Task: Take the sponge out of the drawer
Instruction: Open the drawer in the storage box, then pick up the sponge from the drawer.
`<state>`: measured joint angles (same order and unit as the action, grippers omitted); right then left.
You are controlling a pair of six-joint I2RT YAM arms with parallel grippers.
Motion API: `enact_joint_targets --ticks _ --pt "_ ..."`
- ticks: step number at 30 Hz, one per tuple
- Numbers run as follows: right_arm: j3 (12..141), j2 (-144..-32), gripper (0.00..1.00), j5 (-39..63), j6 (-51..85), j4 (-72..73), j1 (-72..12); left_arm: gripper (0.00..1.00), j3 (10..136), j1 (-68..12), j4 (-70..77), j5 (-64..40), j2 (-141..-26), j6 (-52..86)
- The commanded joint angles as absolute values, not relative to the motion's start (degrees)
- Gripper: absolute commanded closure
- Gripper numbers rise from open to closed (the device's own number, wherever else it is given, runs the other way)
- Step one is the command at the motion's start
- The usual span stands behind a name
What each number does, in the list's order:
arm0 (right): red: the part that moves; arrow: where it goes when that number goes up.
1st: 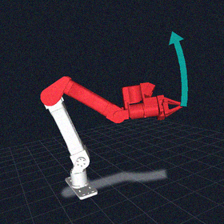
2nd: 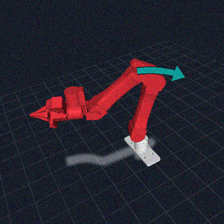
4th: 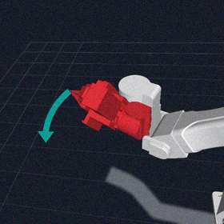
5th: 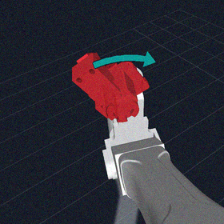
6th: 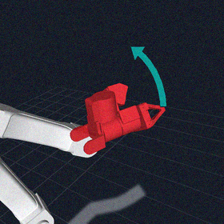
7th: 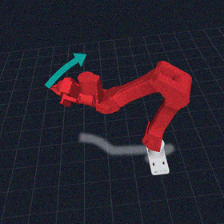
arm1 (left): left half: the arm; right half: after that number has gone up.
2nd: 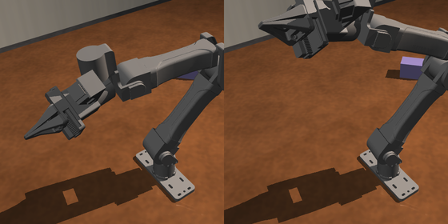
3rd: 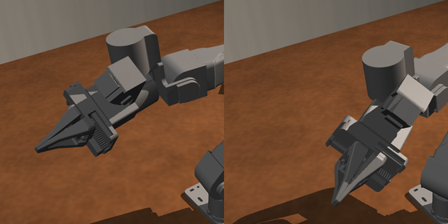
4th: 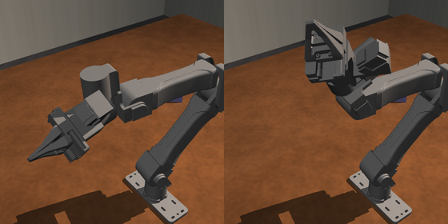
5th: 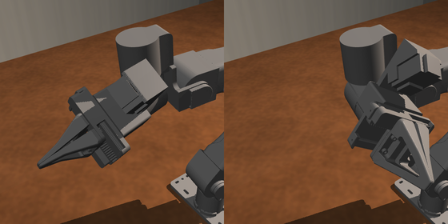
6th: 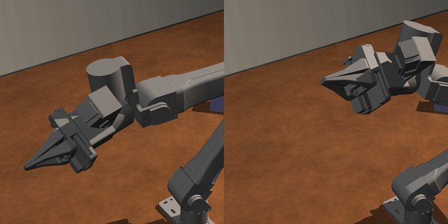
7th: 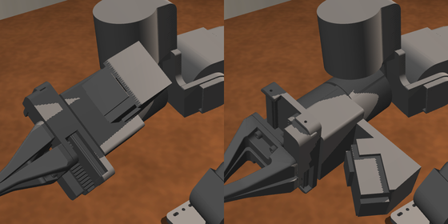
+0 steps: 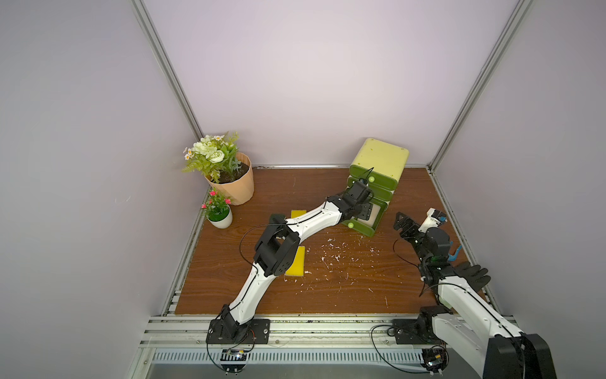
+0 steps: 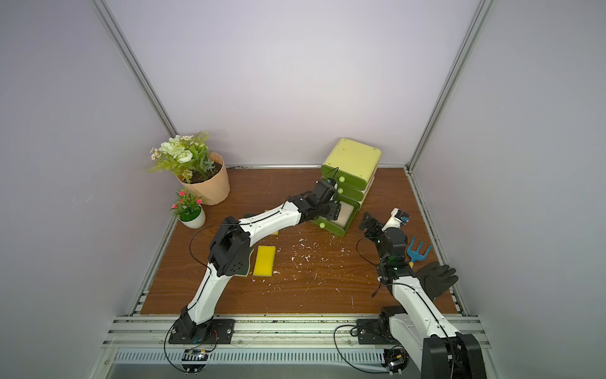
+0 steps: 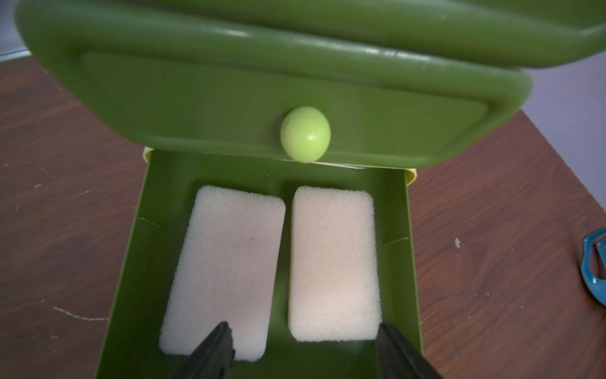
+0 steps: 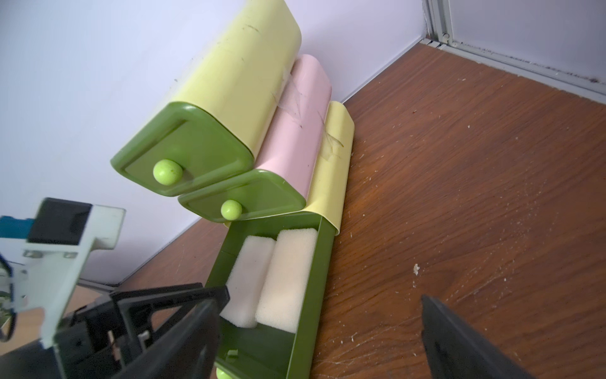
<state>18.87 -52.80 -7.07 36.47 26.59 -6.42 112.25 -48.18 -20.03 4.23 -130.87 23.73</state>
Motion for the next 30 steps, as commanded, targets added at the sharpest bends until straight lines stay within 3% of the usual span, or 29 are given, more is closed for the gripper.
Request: enact_joint_targets --ticks 1,14,30 --pt "18.6 -51.8 0.01 -8.7 36.7 27.9 -6.7 0.3 115.9 -48.8 -22.0 3.5 -132.8 23.5" --pt "18.7 -51.7 0.01 -8.7 36.7 27.9 -6.6 0.38 121.6 -49.1 -24.8 2.8 -138.4 22.6" --pt "18.7 -52.5 0.01 -8.4 36.8 28.1 -6.6 0.38 128.7 -49.1 -27.4 2.5 -145.4 19.7"
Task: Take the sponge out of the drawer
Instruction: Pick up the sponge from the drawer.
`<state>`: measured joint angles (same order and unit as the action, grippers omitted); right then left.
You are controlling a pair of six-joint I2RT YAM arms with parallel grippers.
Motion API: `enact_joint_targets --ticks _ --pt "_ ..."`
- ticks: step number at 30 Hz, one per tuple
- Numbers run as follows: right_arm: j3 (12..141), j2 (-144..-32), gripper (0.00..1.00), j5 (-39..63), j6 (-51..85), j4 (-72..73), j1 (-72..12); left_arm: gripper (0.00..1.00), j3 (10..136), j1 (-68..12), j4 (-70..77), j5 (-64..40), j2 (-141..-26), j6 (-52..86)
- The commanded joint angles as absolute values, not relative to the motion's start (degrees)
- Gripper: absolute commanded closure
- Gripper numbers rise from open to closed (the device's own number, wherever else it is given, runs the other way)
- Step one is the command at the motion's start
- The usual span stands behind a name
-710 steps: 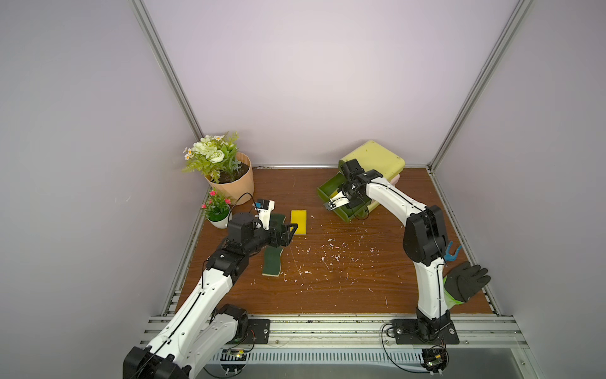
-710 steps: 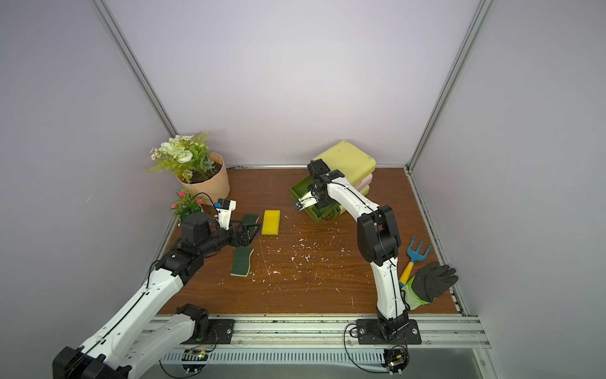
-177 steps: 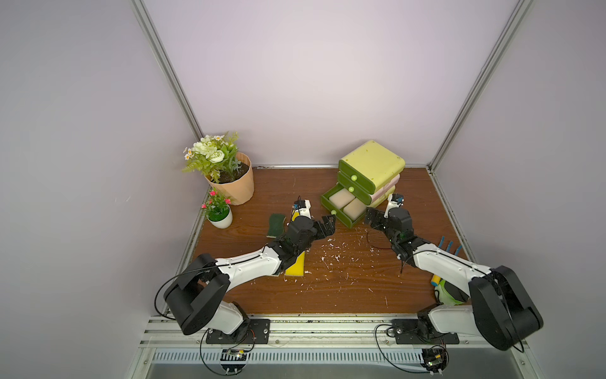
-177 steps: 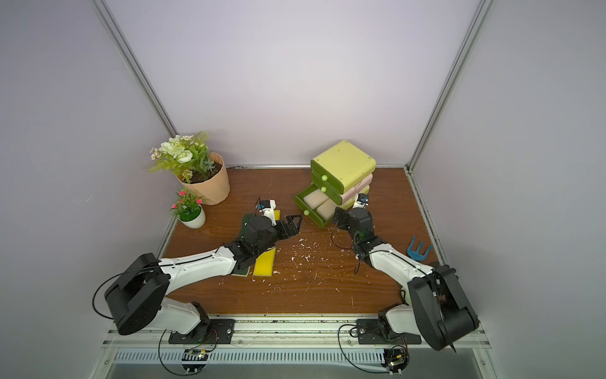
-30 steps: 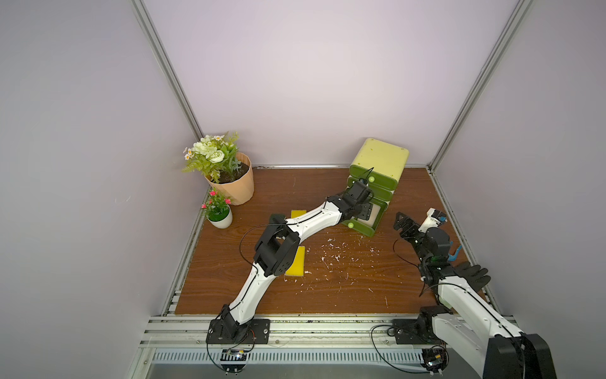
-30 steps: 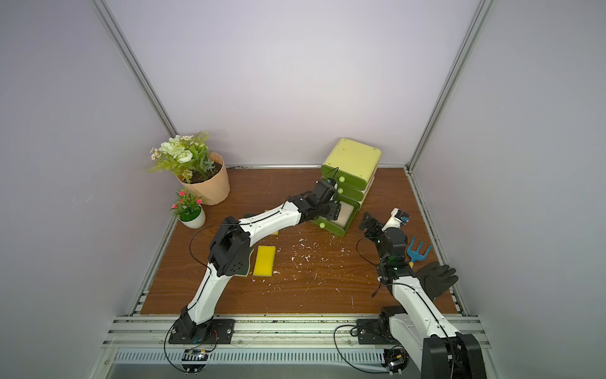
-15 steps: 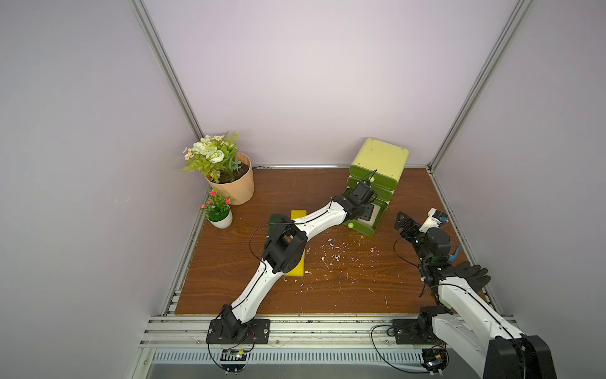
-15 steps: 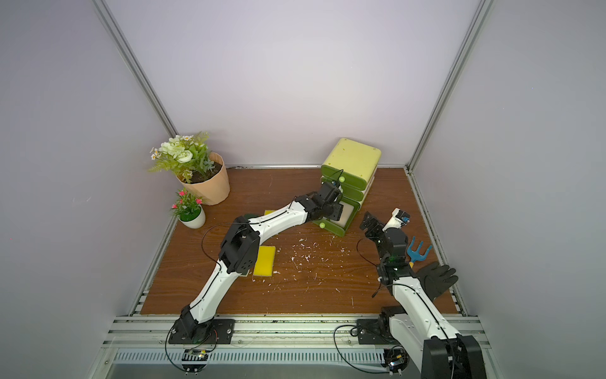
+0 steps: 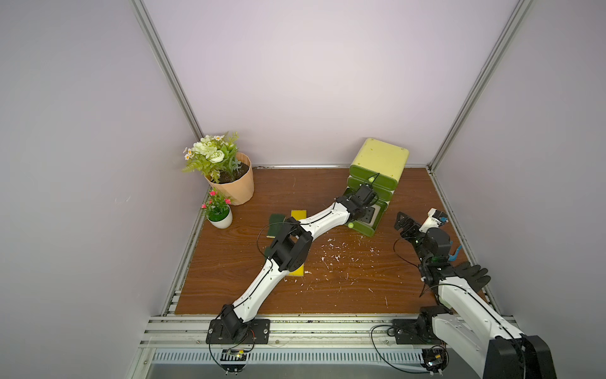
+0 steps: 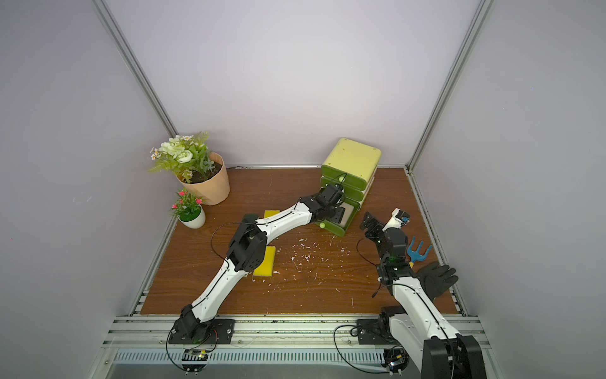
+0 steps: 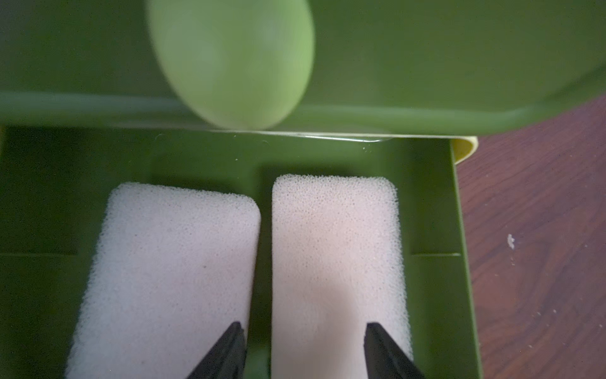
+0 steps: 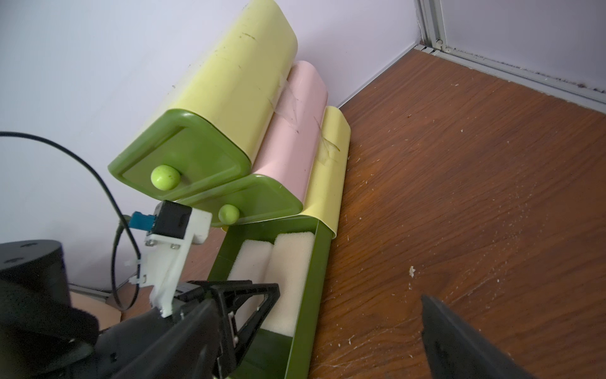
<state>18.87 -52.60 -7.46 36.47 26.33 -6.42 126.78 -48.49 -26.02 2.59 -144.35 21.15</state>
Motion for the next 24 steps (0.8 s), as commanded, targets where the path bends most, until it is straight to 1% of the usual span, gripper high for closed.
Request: enact_joint_targets --ticks 1,6,9,24 --pt "18.8 -52.6 0.01 -8.4 36.8 28.1 -6.6 0.39 128.8 -49.2 -27.2 2.5 -145.8 19.5" --pt "18.7 -52.9 0.01 -8.1 36.8 28.4 -6.6 0.41 128.9 -49.0 -25.8 1.4 -146.7 18.5" --pt "18.9 -53.3 0.01 -7.9 36.8 28.4 -6.6 0.44 128.9 -48.5 -25.1 -0.2 -147.4 19.1" --pt "18.9 -53.3 0.01 -7.9 36.7 28.5 -6.6 0.79 128.9 -47.7 -24.7 -1.9 -147.7 20.9"
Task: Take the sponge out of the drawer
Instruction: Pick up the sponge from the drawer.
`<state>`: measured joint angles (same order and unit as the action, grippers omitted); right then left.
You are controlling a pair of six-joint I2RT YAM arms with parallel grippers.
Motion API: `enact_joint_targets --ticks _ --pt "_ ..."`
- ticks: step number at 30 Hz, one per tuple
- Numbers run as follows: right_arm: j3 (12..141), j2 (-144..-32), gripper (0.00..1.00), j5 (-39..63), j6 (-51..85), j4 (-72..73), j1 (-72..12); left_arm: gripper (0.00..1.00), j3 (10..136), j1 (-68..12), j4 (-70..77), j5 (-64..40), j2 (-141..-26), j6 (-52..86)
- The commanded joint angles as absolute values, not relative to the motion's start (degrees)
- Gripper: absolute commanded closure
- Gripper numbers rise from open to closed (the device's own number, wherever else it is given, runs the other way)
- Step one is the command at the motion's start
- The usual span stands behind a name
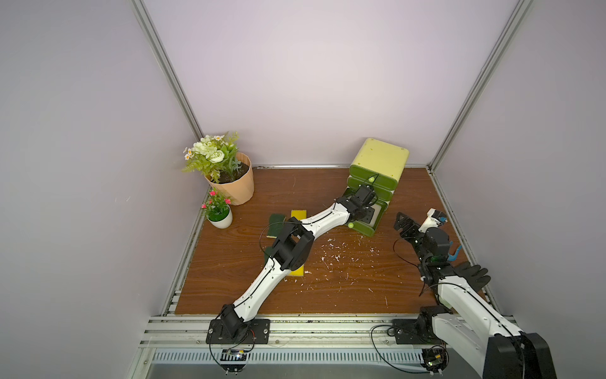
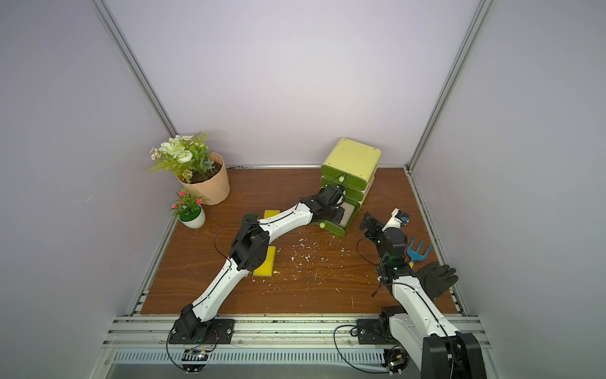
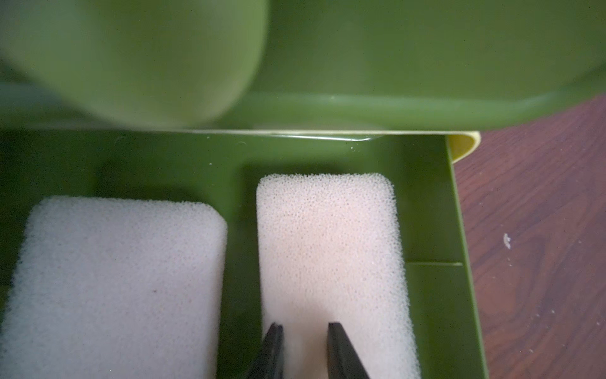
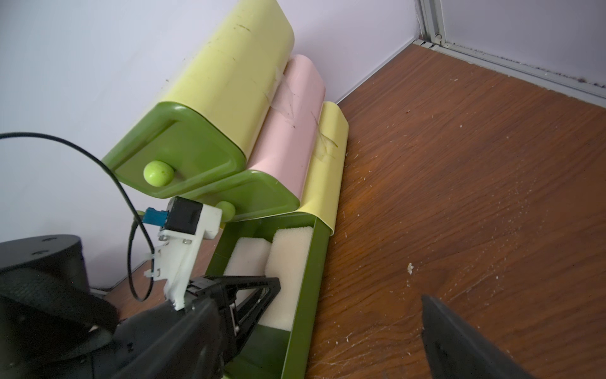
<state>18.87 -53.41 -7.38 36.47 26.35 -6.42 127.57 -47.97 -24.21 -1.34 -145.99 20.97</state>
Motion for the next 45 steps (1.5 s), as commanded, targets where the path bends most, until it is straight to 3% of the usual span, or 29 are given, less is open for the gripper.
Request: enact_joint_targets --ticks 1,7,32,45 --pt "18.9 -53.3 0.01 -7.9 36.7 28.4 -6.6 0.82 128.9 -47.7 -24.7 -1.9 -147.7 21.0" --pt "18.9 -53.3 0.01 -8.0 36.7 28.5 -6.6 1.0 128.9 -47.4 -25.0 -1.0 -147.2 21.8" --pt "18.8 -53.0 0.01 -8.0 36.6 28.4 -6.6 1.0 122.1 -47.3 -19.0 0.7 -135.2 24.2" --pt "18.9 -53.0 0.01 -7.8 36.7 28.3 -6.6 1.0 109.4 -47.3 -15.6 -0.1 -126.2 26.2"
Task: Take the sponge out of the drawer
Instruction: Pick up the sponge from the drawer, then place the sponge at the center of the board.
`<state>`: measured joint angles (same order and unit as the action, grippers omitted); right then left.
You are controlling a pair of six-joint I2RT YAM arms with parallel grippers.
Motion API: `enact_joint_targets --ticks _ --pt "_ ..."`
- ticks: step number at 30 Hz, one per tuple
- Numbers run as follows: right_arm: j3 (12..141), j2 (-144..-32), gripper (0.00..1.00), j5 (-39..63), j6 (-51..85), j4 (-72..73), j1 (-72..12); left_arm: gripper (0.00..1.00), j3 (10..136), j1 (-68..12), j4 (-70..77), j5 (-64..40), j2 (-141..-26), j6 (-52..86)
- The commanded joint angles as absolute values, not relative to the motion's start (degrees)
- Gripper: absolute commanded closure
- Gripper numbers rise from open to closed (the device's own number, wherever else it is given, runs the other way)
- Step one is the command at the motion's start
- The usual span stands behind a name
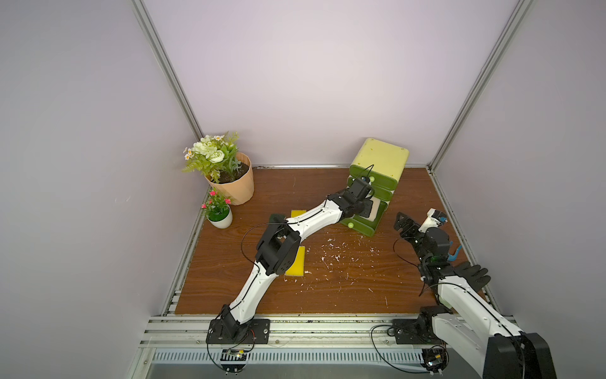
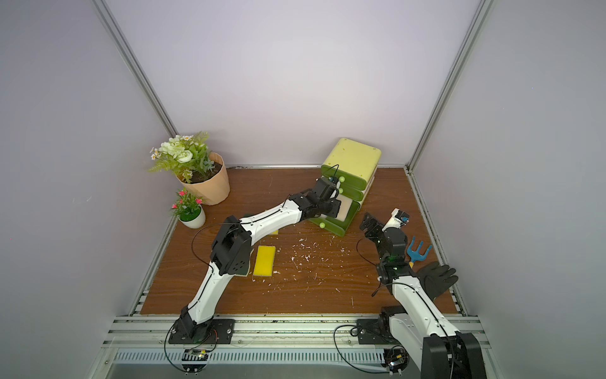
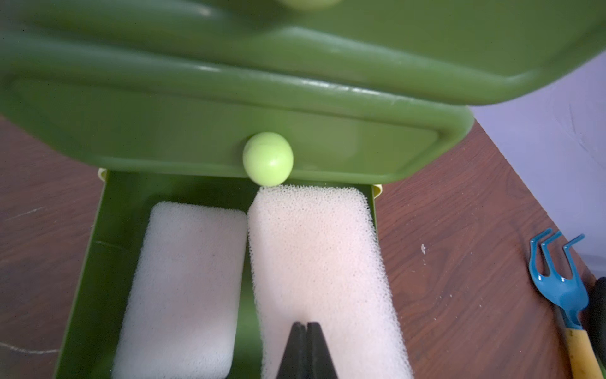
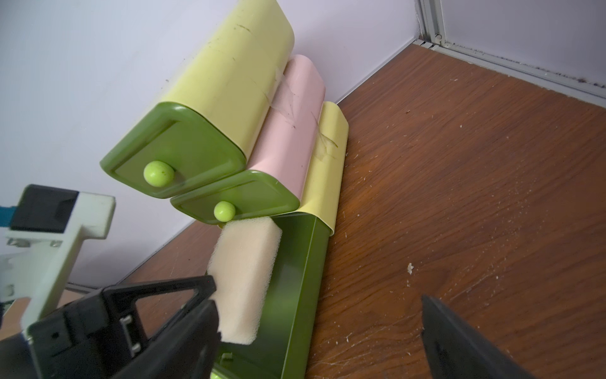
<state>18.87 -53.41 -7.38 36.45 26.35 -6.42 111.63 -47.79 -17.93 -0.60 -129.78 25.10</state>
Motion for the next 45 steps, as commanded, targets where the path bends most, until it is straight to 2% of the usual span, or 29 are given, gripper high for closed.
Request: enact_joint_targets --ticks 1,7,13,22,26,34,45 --pt "18.9 -53.0 0.01 -7.7 36.8 28.3 -6.6 1.0 107.6 -47.3 -14.7 0.1 -125.1 26.3" --pt "18.8 -52.8 0.01 -7.7 36.8 28.3 -6.6 1.0 97.1 -47.4 -8.9 1.5 -117.3 28.1" --pt "18.7 -53.2 0.01 -7.5 37.1 28.6 -6.5 1.0 81.2 -47.5 1.8 5.7 -107.1 30.5" --pt "18.7 -53.2 0.01 -7.4 37.1 28.7 -6.5 1.0 68.0 -47.3 4.9 11.9 -97.3 31.3" --pt "18.7 -53.4 0.01 -7.1 37.1 28.8 -6.5 1.0 63.2 -45.5 4.2 11.3 -94.4 32.6" --pt "18.6 -53.6 0.01 -7.1 37.1 28.9 -6.5 1.0 55.1 -43.0 4.4 13.7 -91.1 35.2" --pt "18.6 -53.8 0.01 -7.0 37.0 28.9 -6.5 0.99 54.6 -42.2 4.6 14.9 -95.5 34.5"
